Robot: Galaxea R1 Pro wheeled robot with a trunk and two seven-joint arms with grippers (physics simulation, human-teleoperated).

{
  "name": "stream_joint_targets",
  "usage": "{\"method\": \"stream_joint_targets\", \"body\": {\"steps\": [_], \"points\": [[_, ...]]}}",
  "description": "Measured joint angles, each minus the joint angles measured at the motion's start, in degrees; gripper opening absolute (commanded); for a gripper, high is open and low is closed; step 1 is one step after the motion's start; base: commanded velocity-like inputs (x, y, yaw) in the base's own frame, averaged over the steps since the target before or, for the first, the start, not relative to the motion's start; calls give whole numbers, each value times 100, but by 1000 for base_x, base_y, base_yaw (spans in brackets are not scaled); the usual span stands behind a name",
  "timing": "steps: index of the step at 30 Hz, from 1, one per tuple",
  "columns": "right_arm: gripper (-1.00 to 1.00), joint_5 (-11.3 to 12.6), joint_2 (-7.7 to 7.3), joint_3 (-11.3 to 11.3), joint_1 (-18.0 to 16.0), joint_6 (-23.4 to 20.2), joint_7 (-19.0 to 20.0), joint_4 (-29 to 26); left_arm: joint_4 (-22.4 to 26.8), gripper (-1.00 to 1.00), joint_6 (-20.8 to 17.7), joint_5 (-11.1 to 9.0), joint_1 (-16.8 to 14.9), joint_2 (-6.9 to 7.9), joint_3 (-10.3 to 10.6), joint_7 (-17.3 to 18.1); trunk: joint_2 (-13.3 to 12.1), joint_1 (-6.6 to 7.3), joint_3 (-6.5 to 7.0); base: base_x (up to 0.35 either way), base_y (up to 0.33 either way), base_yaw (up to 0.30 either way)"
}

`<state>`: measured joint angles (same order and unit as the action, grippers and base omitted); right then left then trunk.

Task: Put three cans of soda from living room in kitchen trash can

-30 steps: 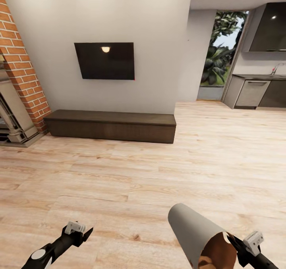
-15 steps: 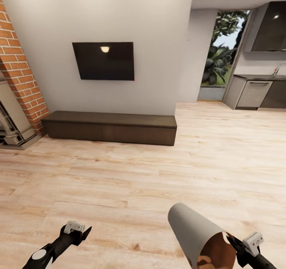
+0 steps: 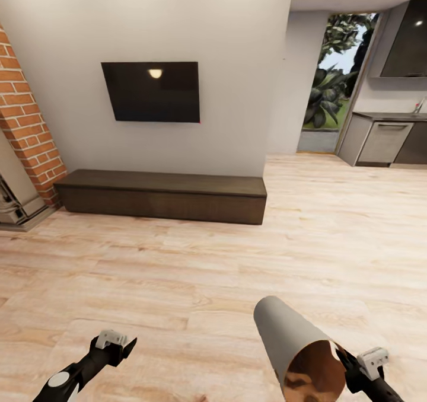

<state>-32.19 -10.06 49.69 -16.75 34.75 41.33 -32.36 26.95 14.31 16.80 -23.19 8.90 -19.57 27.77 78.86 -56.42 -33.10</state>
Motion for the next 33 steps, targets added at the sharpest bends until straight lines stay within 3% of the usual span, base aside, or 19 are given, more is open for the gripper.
{"method": "stream_joint_targets", "body": {"steps": [3, 7, 12, 16, 18, 22, 26, 27, 28, 33], "points": [[-100, -182, 316, -219, -36, -12, -115, -36, -9, 100, -63, 13, -4, 1, -8, 0, 0, 0, 0, 290, 0, 0], [-100, -238, 650, -735, -231, -495, -161, -119, 60, 100, -334, -10, -18, 26, -17, 0, 0, 0, 0, 261, 0, 0], [-100, -79, 990, -1250, -492, -1055, -555, -389, 174, 100, -506, -24, -61, 43, -20, 1, 0, 0, 0, 252, 0, 0], [-100, -208, 1189, -1665, -561, -1390, -677, -721, 232, 100, -536, -27, -65, 45, -20, 1, 0, 0, -1, 249, 0, 0], [-100, -91, 1256, -1727, -577, -1442, -687, -826, 247, 100, -539, -27, -66, 47, -20, 1, 0, 0, 0, 249, 0, 0], [-100, -138, 1366, -1818, -585, -1521, -700, -1021, 380, 100, -594, -51, -74, 58, -21, 1, 0, 0, -1, 249, 0, 0], [-100, -148, 1412, -1906, -588, -1557, -705, -1129, 666, 100, -795, -422, -70, 71, -19, 12, 0, 0, -1, 246, 18, 0], [-100, -158, 1421, -1925, -588, -1561, -705, -1148, 722, 100, -837, -650, -65, 73, -14, 11, 0, 0, -1, 213, 72, 0], [-100, -143, 1427, -1932, -589, -1561, -706, -1157, 741, 100, -848, -751, -61, 73, -10, 11, 0, 0, -1, 179, 100, 0], [-100, -150, 1472, -1957, -588, -1563, -707, -1177, 786, 100, -846, -1057, -29, 81, -1, 8, 0, 0, -1, 85, 192, 0]]}}
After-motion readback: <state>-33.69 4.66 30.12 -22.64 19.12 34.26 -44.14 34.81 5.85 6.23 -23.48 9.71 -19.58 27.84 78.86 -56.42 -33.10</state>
